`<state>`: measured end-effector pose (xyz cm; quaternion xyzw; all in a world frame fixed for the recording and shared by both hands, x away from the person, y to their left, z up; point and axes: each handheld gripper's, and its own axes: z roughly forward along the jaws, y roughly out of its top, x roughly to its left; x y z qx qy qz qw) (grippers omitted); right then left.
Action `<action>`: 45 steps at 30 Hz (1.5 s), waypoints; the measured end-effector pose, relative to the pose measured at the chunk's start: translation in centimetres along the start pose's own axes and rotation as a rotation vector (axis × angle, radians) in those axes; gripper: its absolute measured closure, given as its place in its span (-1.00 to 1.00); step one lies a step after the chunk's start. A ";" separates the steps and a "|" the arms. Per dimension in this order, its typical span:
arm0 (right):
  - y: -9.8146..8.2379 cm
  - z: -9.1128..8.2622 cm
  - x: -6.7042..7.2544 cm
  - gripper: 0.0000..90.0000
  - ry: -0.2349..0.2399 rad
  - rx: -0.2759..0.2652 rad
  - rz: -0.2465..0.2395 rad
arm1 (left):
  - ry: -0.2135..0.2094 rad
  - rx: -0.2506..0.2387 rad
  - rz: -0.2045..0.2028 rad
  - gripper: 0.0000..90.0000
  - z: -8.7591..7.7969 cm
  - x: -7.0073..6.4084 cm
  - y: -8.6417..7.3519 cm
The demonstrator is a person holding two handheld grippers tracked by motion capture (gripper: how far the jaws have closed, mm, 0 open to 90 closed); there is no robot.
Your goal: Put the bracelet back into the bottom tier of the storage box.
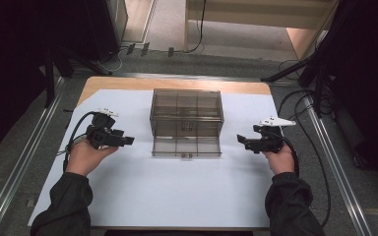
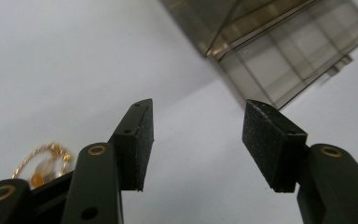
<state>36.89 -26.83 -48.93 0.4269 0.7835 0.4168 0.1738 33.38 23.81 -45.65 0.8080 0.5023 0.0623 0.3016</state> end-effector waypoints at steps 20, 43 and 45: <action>-0.1 -0.2 0.4 -0.58 0.003 0.010 -0.039 | -0.006 0.049 -0.037 -0.12 -0.5 0.3 0.1; -0.1 0.1 0.4 -0.58 0.017 0.028 -0.040 | 0.006 0.015 -0.001 -0.16 -2.2 1.0 0.0; -0.1 0.2 0.4 -0.58 0.018 0.029 -0.037 | 0.007 0.009 0.014 -0.17 -2.4 0.9 -0.1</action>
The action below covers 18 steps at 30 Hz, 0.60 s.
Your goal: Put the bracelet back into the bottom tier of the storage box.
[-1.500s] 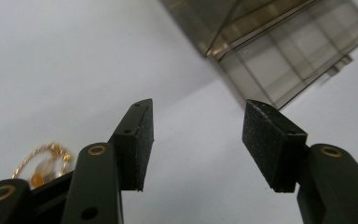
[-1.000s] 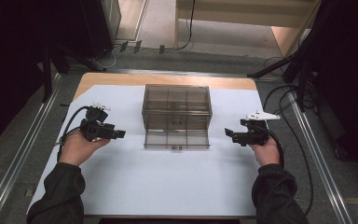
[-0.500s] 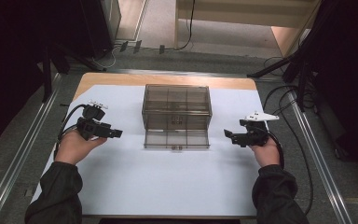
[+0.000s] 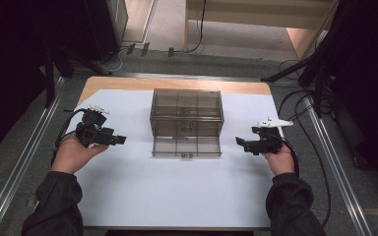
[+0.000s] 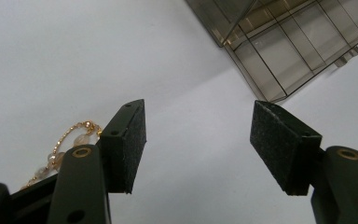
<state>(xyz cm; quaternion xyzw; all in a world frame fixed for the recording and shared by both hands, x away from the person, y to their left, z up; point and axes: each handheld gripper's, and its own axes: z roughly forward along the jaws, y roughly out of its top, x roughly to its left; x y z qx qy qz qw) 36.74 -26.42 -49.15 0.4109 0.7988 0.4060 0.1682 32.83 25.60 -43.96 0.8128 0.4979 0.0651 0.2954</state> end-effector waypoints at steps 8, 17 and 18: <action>0.0 0.1 0.0 -0.58 -0.001 0.000 0.000 | -0.017 -0.026 0.018 -0.20 -0.1 0.3 -0.2; 0.0 0.1 0.0 -0.58 -0.003 0.002 -0.003 | 0.008 -0.012 0.027 -0.20 -0.4 1.1 -0.6; 0.0 0.1 0.0 -0.58 -0.003 0.002 -0.003 | 0.008 -0.012 0.027 -0.20 -0.4 1.1 -0.6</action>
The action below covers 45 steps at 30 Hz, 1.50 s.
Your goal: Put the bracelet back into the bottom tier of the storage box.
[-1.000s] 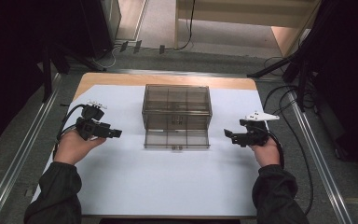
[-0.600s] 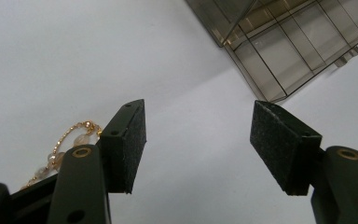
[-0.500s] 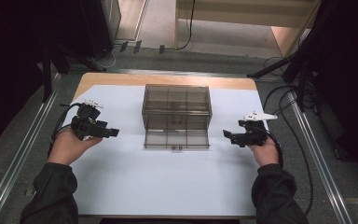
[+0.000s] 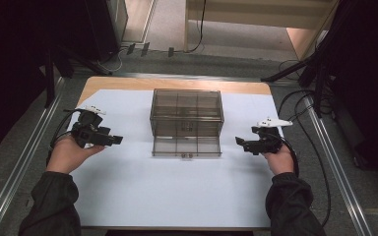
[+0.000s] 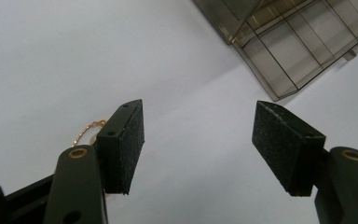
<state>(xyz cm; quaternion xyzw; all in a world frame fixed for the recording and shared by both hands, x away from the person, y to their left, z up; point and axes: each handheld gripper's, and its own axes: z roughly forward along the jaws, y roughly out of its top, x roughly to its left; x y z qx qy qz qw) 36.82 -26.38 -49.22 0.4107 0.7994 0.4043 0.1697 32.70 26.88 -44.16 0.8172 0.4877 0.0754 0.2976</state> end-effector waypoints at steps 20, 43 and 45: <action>0.0 0.3 0.1 -0.58 0.005 0.008 -0.005 | 0.074 0.067 -0.030 -0.23 -0.1 1.9 -0.5; -0.1 0.1 0.3 -0.58 -0.003 0.021 -0.012 | 0.163 0.197 -0.104 -0.42 2.1 4.5 -0.1; -0.2 0.1 0.3 -0.58 -0.003 0.023 -0.013 | 0.164 0.217 -0.103 -0.45 2.4 4.6 -0.1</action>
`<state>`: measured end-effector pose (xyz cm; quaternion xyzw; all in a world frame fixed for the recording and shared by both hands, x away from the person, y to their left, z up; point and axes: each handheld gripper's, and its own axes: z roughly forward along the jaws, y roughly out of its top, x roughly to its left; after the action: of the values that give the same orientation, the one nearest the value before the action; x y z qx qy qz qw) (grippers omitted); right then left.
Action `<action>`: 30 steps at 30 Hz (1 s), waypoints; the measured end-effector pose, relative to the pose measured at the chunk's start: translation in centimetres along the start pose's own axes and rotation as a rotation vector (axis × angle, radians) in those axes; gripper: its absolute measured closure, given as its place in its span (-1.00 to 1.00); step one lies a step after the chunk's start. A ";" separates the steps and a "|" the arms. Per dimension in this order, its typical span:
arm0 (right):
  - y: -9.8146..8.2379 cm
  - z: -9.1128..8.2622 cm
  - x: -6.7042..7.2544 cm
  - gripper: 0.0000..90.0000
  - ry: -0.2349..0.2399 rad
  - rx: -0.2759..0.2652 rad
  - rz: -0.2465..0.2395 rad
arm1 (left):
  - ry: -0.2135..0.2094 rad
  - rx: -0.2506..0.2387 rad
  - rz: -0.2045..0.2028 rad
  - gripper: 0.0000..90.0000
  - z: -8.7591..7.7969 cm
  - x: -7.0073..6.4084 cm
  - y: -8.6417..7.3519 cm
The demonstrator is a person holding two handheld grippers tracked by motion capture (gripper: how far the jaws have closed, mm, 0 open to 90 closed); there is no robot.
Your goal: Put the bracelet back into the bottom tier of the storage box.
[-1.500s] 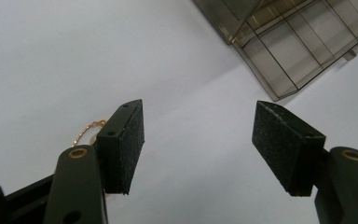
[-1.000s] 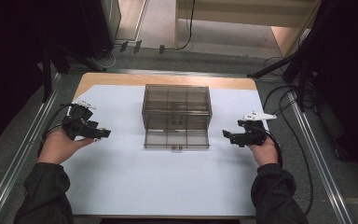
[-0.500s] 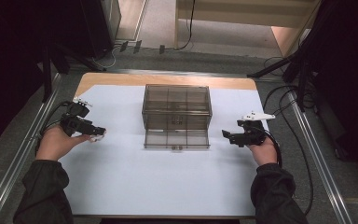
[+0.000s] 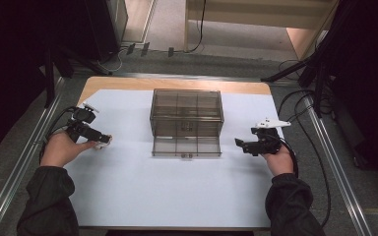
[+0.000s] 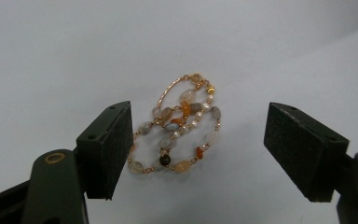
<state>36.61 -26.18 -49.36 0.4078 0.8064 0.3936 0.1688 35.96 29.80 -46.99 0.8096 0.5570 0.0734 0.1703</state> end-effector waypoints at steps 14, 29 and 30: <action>-0.3 -0.2 0.2 -0.58 -0.001 0.012 -0.008 | 0.036 0.066 -0.008 -0.47 1.8 0.6 0.3; -0.6 -0.5 0.1 -0.58 -0.010 0.011 0.000 | 0.070 0.120 0.023 -0.50 3.4 0.4 0.7; -0.6 -0.5 0.1 -0.58 -0.010 0.011 0.000 | 0.070 0.120 0.023 -0.50 3.4 0.4 0.7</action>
<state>35.96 -26.57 -49.45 0.4105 0.8078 0.3872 0.1706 37.80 29.24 -49.95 0.8216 0.5567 0.0702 0.1009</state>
